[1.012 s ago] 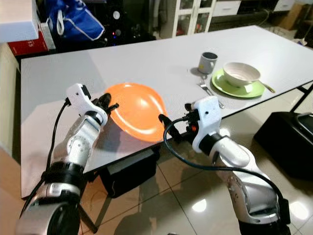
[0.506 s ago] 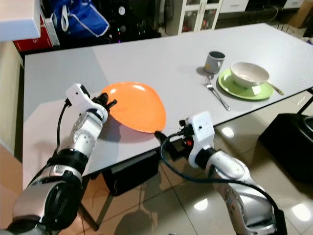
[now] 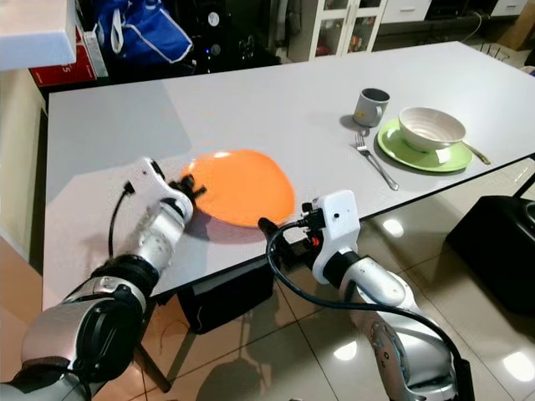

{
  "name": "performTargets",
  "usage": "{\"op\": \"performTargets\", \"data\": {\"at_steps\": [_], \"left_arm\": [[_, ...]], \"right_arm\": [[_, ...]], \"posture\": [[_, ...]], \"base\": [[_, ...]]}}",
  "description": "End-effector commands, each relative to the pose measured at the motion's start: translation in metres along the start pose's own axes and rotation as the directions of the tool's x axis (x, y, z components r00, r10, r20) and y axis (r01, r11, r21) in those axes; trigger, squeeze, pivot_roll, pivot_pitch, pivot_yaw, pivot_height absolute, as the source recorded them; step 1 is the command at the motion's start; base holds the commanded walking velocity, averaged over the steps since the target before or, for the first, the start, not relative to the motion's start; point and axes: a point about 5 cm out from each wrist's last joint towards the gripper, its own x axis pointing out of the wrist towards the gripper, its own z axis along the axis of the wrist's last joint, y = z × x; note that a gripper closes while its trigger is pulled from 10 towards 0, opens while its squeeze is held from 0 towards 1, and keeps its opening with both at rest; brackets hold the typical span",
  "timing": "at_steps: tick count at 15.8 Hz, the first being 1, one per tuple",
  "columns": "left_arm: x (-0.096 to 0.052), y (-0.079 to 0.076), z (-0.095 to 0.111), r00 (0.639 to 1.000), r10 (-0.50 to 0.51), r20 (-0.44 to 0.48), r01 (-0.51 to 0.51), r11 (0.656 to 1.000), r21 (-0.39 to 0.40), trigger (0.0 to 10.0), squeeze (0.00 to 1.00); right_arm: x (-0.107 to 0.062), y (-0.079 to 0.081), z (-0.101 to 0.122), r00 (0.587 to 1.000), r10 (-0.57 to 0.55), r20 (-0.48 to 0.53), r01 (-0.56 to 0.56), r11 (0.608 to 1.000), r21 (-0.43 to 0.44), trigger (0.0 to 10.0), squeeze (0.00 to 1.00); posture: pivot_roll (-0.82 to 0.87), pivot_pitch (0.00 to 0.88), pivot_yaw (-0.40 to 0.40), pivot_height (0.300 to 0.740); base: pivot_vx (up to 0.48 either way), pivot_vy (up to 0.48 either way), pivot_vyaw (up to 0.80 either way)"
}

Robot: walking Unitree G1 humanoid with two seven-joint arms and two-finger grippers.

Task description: Setting the table

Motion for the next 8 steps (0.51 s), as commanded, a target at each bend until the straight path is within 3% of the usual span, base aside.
{"op": "performTargets", "data": {"at_steps": [1,8], "left_arm": [[0.0020,-0.0106,0.0075,0.999,-0.015,0.028,0.014,0.999,0.031,10.0,1.00],[0.0016,-0.0069,0.0067,0.999,-0.018,0.047,0.013,0.994,0.107,10.0,1.00]], "right_arm": [[0.0006,-0.0019,0.0007,1.000,-0.016,0.003,0.016,1.000,-0.010,10.0,0.00],[0.0030,-0.0021,0.0004,0.999,-0.033,0.012,0.033,0.999,-0.010,10.0,0.00]], "posture": [[-0.07,0.000,0.006,0.740],[-0.07,0.000,0.008,0.740]], "base": [[0.000,0.000,0.00],[0.000,0.000,0.00]]}}
